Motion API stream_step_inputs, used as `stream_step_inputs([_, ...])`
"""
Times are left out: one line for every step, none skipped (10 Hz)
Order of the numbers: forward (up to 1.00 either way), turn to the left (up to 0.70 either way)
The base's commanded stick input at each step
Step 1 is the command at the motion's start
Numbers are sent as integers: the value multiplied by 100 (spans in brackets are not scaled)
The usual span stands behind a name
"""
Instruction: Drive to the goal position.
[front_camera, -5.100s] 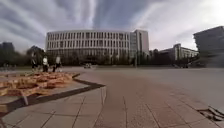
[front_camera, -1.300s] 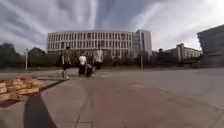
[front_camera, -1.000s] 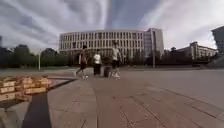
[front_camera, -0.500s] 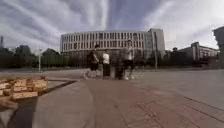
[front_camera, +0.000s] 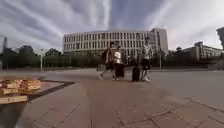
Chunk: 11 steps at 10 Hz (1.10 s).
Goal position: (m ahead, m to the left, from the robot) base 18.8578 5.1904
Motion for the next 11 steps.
stream_step_inputs([85,0])
stream_step_inputs([85,0])
stream_step_inputs([85,0])
stream_step_inputs([85,0])
stream_step_inputs([85,0])
stream_step_inputs([85,0])
stream_step_inputs([85,1])
stream_step_inputs([85,22])
stream_step_inputs([85,34])
stream_step_inputs([85,34])
stream_step_inputs([85,34])
